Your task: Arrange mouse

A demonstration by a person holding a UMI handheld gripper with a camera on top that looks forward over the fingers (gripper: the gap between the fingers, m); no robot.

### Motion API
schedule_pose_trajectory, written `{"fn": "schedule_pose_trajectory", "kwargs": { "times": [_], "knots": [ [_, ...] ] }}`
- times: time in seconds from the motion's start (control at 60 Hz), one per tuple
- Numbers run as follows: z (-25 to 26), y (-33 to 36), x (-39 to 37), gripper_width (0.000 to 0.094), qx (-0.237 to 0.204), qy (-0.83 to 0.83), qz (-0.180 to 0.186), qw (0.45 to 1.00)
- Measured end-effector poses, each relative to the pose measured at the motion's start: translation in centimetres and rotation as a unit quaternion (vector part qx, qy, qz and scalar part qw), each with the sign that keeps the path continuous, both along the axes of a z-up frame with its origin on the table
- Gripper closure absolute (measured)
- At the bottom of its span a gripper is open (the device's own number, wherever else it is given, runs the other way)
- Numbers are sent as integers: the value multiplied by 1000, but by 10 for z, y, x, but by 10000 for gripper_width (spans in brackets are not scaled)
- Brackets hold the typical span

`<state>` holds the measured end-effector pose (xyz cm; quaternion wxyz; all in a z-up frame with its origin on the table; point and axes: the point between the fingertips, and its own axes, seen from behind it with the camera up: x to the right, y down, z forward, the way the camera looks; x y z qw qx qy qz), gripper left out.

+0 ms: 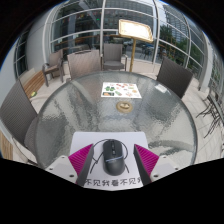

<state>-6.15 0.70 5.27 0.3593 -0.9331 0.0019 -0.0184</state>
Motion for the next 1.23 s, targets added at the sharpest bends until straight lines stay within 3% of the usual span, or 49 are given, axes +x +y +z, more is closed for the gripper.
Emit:
{"fn": "schedule_pose_trajectory", "kwargs": {
  "times": [0.167, 0.383, 0.633, 1.233],
  "knots": [
    [79, -27, -7, 100, 42, 11, -6, 999],
    [130, -76, 6, 105, 61, -10, -4, 998],
    [136, -128, 39, 107, 56, 4, -11, 998],
    [149, -191, 73, 122, 81, 31, 21, 996]
  ]
}}
